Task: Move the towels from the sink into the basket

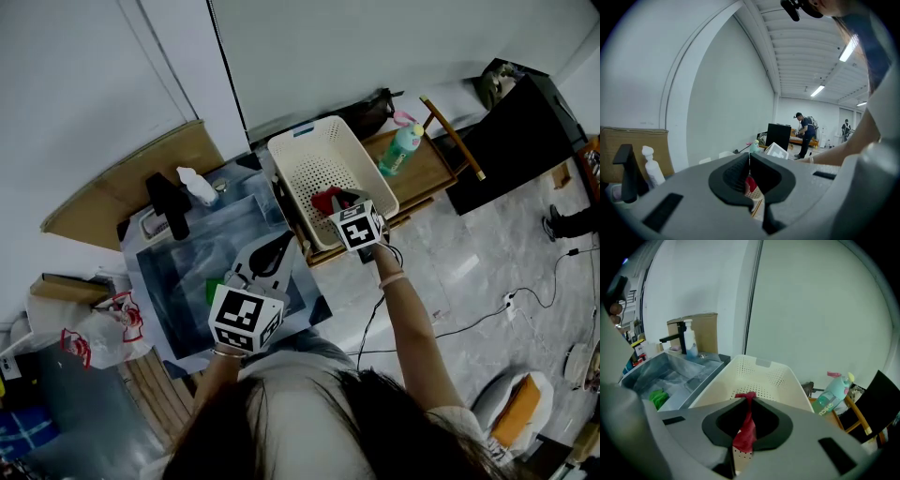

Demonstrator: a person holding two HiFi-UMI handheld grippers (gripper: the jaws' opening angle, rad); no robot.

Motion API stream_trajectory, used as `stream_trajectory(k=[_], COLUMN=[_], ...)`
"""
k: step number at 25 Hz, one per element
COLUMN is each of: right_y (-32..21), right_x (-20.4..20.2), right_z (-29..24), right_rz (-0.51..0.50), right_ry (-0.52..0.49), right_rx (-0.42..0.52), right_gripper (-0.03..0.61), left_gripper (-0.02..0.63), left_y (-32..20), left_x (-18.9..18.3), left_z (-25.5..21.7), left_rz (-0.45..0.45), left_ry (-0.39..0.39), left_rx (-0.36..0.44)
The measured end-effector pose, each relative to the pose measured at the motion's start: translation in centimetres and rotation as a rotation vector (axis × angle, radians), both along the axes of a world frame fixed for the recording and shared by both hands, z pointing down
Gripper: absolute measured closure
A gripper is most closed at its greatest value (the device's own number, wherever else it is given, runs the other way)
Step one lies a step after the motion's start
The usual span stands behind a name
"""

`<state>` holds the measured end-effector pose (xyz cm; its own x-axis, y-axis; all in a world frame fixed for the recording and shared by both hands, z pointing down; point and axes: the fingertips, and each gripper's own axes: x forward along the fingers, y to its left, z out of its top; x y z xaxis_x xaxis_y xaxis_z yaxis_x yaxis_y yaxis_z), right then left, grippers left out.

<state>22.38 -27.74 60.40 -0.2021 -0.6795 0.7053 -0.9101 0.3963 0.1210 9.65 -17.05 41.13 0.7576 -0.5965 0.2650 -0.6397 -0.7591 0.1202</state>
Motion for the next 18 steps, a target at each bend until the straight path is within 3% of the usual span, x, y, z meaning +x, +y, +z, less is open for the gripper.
stream_trajectory(k=[8,18], right_y=[0.0,-0.1], right_x=[-0.3,0.8], right_z=[3.4,2.3], right_rz=[-0.040,0.025], right_ry=[0.033,0.007], right_rx=[-0.126,-0.108], right_gripper=[0.525,0.456], left_gripper=[0.603,0.603], left_y=[0.2,0.5], left_x=[-0.8,-1.4], left_z=[0.7,0.6], left_rz=[-0.010,-0.012], left_ry=[-0.019,-0.019], left_rx=[-0.018,-0.015])
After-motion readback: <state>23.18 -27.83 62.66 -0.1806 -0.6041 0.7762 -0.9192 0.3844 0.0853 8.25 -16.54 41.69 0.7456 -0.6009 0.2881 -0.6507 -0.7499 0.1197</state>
